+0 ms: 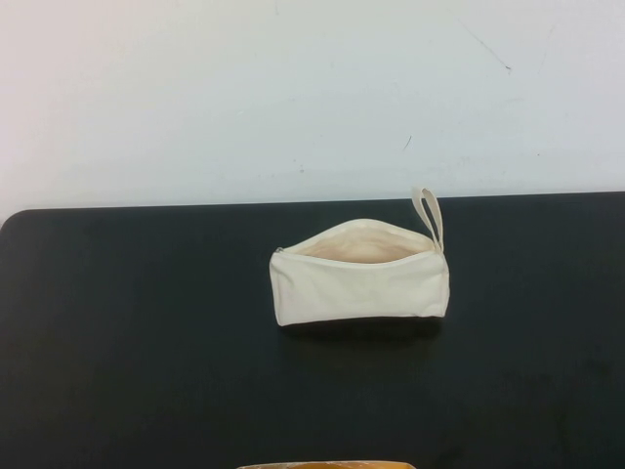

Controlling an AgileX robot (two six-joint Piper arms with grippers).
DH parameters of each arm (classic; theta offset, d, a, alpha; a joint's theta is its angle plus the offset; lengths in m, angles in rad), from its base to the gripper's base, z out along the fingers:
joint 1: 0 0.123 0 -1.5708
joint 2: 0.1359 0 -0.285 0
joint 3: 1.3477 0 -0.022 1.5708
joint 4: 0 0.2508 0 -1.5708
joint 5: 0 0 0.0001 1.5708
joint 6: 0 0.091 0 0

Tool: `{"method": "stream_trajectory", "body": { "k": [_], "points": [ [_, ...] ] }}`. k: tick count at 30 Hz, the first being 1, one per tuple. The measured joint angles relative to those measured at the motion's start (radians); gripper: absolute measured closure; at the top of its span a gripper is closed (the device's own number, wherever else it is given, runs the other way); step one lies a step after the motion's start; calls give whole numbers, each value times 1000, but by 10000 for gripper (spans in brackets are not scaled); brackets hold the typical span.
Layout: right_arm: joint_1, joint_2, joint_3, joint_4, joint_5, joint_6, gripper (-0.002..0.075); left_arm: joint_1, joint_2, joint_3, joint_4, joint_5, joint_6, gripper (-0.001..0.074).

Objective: Put eraser into pencil case

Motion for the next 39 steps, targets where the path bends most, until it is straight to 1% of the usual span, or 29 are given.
{"method": "stream_trajectory", "body": {
  "k": [4,11,39],
  "points": [
    [4,0,0,-2,2,0,725,0,0,0,0,0,0,738],
    [97,0,-2,-2,7,0,725,0,0,0,0,0,0,738],
    [92,0,-2,-2,9,0,725,0,0,0,0,0,0,738]
  ]
}}
